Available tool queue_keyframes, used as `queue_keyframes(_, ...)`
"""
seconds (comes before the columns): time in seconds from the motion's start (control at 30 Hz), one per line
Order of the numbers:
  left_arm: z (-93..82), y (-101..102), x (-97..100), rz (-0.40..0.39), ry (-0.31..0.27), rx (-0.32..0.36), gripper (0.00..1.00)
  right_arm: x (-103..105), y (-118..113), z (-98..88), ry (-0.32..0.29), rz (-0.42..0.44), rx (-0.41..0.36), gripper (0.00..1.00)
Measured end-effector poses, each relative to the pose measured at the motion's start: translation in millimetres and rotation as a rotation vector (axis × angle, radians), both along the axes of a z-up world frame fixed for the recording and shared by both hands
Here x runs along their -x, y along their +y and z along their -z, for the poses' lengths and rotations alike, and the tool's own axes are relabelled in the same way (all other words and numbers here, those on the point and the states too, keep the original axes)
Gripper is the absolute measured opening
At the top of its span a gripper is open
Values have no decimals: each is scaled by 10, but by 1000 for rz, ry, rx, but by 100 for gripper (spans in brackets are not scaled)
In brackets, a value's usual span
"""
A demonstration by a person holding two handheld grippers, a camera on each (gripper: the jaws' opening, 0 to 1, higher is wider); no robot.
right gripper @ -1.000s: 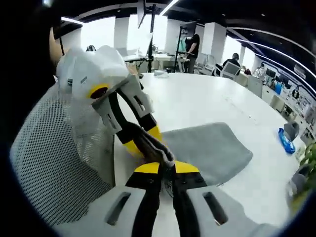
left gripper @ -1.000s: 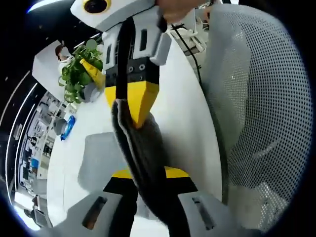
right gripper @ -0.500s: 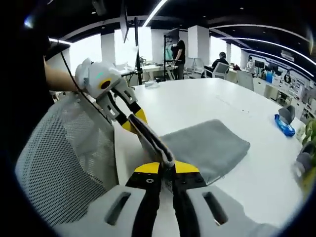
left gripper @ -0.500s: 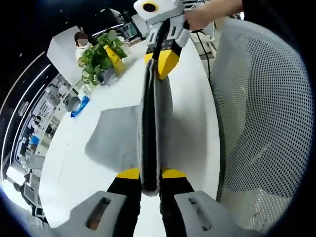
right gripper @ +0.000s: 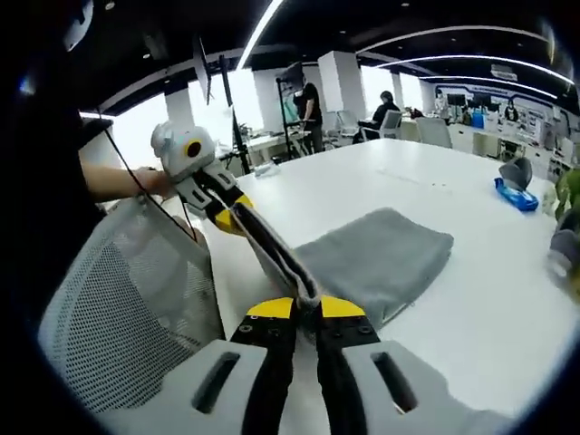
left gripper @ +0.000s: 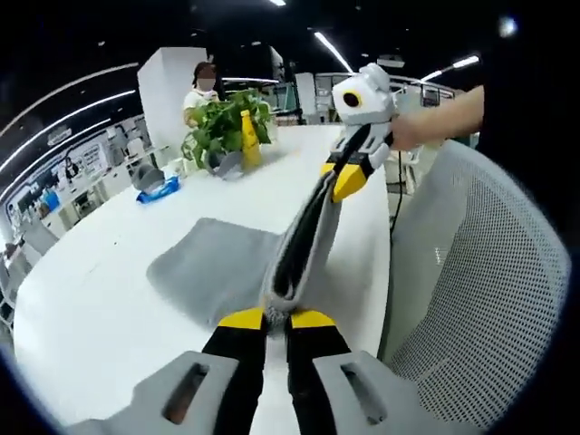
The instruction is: Fold the towel on the table until its edges align and the towel forms a compact rectangular stack.
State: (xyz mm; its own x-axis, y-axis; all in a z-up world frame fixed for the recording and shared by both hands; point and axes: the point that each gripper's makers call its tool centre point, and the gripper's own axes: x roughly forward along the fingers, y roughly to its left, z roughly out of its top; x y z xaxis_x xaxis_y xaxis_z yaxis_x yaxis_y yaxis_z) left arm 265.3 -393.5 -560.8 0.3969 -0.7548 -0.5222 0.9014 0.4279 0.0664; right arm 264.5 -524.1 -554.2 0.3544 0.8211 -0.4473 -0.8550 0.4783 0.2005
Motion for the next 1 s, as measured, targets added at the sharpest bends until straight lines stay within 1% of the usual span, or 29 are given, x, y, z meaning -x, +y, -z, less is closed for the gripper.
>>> queue_keyframes(0.03,-28,-10,4,-3,12,22,7,5,-10,-17,15,5,-23,5)
queue_keyframes(0.07,-52,-9,0,-3,10,29,7,6,-18,-34,22,12,-37,5)
queue_keyframes(0.17,-225,-63,9,-11,47,155,6,6,-63,-103,38,24,-81,5)
queue_keyframes(0.23,-318,-70,-6,-25,64,213,5,6,-65,-205,56,33,-150,5)
queue_keyframes(0.27,-384,-66,-27,-38,71,253,5,0,-74,-237,58,38,-169,5)
queue_keyframes(0.3,-434,-68,-22,-44,95,295,5,0,-76,-281,66,38,-193,5)
queue_keyframes(0.43,-565,-60,7,-48,157,399,5,10,-66,-389,67,28,-232,5)
queue_keyframes(0.47,-605,-55,23,-48,183,434,5,19,-61,-426,73,24,-249,5)
queue_keyframes(0.5,-628,-49,29,-46,194,454,5,23,-58,-458,77,23,-267,5)
queue_keyframes(0.53,-679,-50,48,-42,224,493,4,34,-48,-505,86,19,-297,5)
queue_keyframes(0.57,-700,-50,48,-43,229,508,4,34,-52,-530,91,22,-312,5)
queue_keyframes(0.63,-808,-45,49,-38,242,573,4,45,-44,-618,104,19,-366,5)
queue_keyframes(0.67,-873,-50,69,-27,265,620,4,52,-42,-654,105,16,-385,5)
queue_keyframes(0.7,-910,-47,71,-27,277,645,4,67,-38,-724,117,10,-427,5)
queue_keyframes(0.73,-937,-45,79,-20,278,659,4,69,-40,-741,120,9,-438,4)
queue_keyframes(0.77,-971,-50,103,-6,299,687,4,77,-42,-796,128,4,-470,4)
queue_keyframes(0.8,-985,-50,112,-3,314,702,4,93,-30,-872,123,-16,-505,4)
queue_keyframes(0.83,-1002,-56,131,9,324,713,4,82,-57,-856,128,-2,-494,4)
queue_keyframes(0.9,-1035,-74,163,25,349,739,4,97,-57,-910,139,-11,-519,4)
queue_keyframes(0.93,-1043,-79,169,30,349,742,4,101,-63,-928,138,-15,-525,4)
queue_keyframes(1.0,-1058,-90,191,43,366,758,4,131,-45,-961,146,-24,-538,4)
